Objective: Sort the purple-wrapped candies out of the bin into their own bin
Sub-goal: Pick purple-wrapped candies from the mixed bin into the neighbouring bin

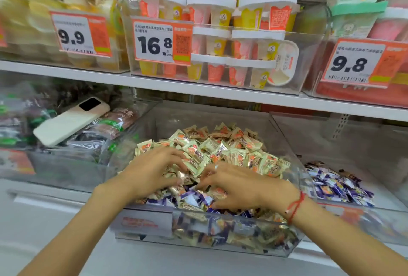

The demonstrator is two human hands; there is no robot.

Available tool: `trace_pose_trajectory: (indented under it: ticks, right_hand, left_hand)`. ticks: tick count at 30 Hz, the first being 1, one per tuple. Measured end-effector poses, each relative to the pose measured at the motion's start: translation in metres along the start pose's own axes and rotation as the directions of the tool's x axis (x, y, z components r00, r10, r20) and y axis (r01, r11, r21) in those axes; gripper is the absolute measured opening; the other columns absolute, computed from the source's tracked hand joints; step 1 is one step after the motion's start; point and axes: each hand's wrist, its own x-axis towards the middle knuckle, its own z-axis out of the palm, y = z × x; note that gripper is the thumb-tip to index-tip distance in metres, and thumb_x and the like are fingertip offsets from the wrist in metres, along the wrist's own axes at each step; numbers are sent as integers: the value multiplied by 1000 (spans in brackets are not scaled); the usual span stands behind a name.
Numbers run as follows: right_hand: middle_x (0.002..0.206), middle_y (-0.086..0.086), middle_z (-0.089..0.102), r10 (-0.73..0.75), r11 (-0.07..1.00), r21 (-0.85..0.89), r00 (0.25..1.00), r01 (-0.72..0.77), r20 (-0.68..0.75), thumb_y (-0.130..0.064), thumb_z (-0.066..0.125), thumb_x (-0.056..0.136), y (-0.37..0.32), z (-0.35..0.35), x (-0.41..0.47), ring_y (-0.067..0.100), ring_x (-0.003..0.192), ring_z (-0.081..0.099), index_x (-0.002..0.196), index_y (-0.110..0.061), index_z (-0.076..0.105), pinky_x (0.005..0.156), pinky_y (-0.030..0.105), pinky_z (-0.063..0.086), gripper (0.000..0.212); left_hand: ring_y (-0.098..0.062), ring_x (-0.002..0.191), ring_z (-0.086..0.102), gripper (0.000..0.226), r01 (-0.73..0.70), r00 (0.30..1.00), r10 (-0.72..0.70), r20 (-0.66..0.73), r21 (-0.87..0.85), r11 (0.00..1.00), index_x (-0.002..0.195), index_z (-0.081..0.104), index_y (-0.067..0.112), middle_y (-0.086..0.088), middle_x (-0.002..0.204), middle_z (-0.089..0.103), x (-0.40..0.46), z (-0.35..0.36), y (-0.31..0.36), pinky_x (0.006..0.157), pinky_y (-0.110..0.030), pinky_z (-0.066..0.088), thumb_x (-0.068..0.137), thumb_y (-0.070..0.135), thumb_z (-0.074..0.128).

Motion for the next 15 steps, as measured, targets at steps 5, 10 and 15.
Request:
trace_pose_trajectory:
  ticks: [5,10,15]
  right_hand:
    - [98,-3,58,-133,957,-280,976,80,-174,-27,64,89,6,6,10,11,87,49,110,-18,63,74,27,48,23]
    - [94,-7,56,185,964,-104,901,-244,-393,-34,61,90,36,-10,5,9,83,48,96,-20,63,72,28,49,15]
    - [99,-7,60,370,917,31,819,-397,-439,-44,70,82,38,-10,-3,13,97,54,88,-24,63,72,30,47,22]
  left_hand:
    - [-7,108,51,24,53,991,-44,-125,72,996,91,64,38,21,115,56,9,6,-1,77,-28,45,82,15,65]
    - [-8,108,49,23,84,982,-55,-183,153,985,98,64,39,19,115,57,9,1,7,67,-24,34,87,19,60]
    - [0,117,38,27,-125,982,137,126,-101,987,115,63,42,24,126,51,-2,-10,18,97,-20,29,90,31,61]
